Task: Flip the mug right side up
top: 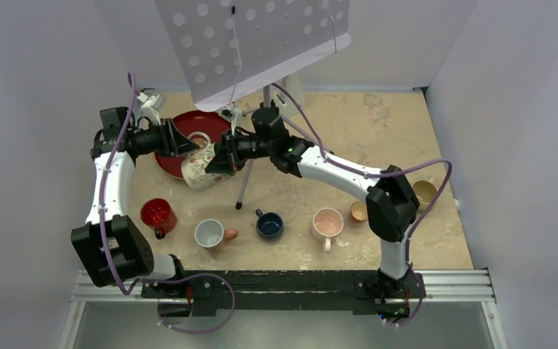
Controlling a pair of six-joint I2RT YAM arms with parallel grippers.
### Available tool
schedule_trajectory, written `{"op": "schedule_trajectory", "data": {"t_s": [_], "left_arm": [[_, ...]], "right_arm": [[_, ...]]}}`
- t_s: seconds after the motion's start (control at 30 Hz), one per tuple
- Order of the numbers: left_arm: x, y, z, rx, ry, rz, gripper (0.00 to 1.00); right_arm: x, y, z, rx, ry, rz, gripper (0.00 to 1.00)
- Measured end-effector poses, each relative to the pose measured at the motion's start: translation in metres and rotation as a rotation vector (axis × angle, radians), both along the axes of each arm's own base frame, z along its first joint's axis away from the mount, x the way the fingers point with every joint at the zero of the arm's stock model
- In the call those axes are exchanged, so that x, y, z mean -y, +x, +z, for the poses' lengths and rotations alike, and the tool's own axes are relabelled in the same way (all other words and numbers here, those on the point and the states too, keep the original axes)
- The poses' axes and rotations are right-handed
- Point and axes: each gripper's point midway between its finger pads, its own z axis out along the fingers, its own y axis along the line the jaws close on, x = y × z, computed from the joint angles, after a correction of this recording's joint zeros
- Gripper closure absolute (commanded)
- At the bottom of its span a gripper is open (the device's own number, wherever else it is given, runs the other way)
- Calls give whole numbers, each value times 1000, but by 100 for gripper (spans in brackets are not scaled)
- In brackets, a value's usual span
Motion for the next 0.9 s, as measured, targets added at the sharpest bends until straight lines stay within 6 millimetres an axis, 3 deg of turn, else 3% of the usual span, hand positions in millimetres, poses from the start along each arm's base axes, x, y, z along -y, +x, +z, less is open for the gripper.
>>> {"op": "schedule_trajectory", "data": {"t_s": [0.13,0.33,0.5,0.7,0.9], "left_arm": [[2,-6,-7,-64,-19,3,31],[0,-10,-19,-118,-10,5,28],[-10,-8,-31,-138,65,35,28],[-27,-7,-50,-176,179,69,27],[-40,-7,-62,-190,278,95,27]], "right_arm": [[19,-8,-32,-15,-130,-45,100],[55,-18,-73,-75,-332,-122,100],[85,-20,-70,-57,-440,-197,100],[138,-23,-56,-6,-582,-336,100],[184,-19,-74,8,-771,-467,100]]}}
